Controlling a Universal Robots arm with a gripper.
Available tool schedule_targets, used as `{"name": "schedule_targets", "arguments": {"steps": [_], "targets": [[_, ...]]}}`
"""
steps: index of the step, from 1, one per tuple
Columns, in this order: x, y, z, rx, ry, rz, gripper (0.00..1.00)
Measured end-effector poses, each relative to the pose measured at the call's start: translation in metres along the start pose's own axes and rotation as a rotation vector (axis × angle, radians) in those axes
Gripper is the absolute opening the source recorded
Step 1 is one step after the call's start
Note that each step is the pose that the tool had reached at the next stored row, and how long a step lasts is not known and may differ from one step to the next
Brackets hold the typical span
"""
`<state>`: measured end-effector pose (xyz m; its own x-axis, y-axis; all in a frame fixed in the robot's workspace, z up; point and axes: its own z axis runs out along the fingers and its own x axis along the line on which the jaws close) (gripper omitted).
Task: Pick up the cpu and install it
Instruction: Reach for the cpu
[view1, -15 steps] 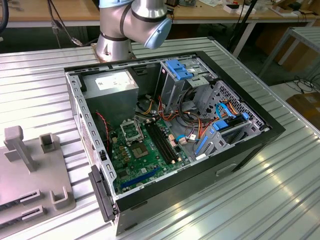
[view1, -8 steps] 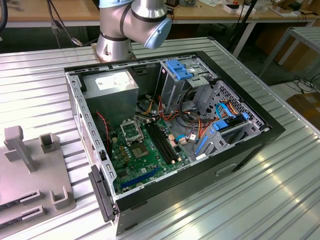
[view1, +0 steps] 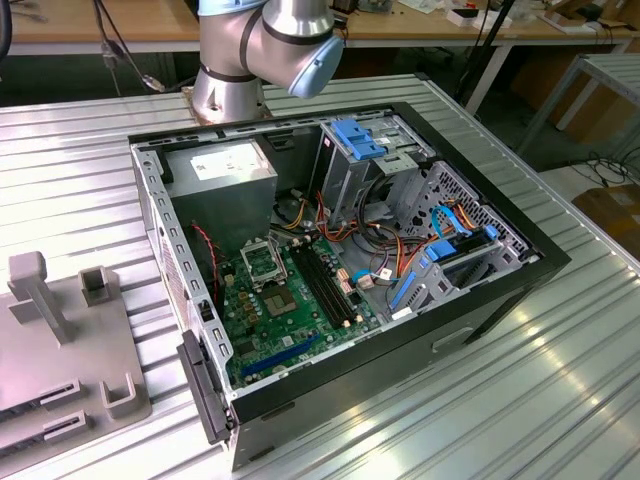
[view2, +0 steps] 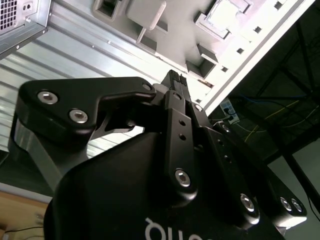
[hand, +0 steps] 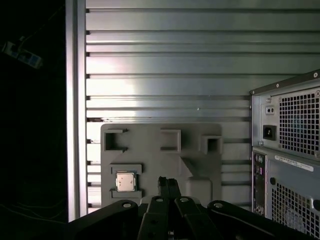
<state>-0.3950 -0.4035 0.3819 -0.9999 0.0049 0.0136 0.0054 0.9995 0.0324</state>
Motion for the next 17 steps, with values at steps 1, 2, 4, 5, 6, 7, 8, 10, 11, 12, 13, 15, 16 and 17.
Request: {"name": "schedule_targets", "arguments": {"steps": [1,2,4,5,6,7,8,10,11,12,13,15,16,17], "targets": [[0.0016,-0.0003,0.0002,0.0,0.0,0.0,0.11],[0.0051,-0.0009,0.0006,0.0,0.0002,0.0,0.11],[0.0111,-0.0022,0.0019,0.0,0.0023,0.0,0.11],[0.0143,-0.0035,0.0031,0.0001,0.0047,0.0,0.11],[0.0163,-0.0043,0.0038,0.0002,0.0067,0.0,0.11],[0.0191,-0.0048,0.0047,0.0003,0.008,0.0,0.11],[0.0224,-0.0052,0.0053,0.0002,0.0082,0.0,0.11],[0.0306,-0.0058,0.0063,0.0002,0.0084,0.0,0.11],[0.0349,-0.0061,0.0066,0.0002,0.0084,0.0,0.11],[0.0384,-0.0064,0.0069,0.0002,0.0083,0.0,0.11],[0.0426,-0.007,0.0071,0.0002,0.0084,0.0,0.11],[0.0475,-0.0098,0.0075,0.0002,0.0083,0.0,0.11],[0.05,-0.0116,0.0077,0.0002,0.0082,0.0,0.11],[0.0517,-0.0122,0.008,0.0003,0.0084,-0.001,0.11]]}}
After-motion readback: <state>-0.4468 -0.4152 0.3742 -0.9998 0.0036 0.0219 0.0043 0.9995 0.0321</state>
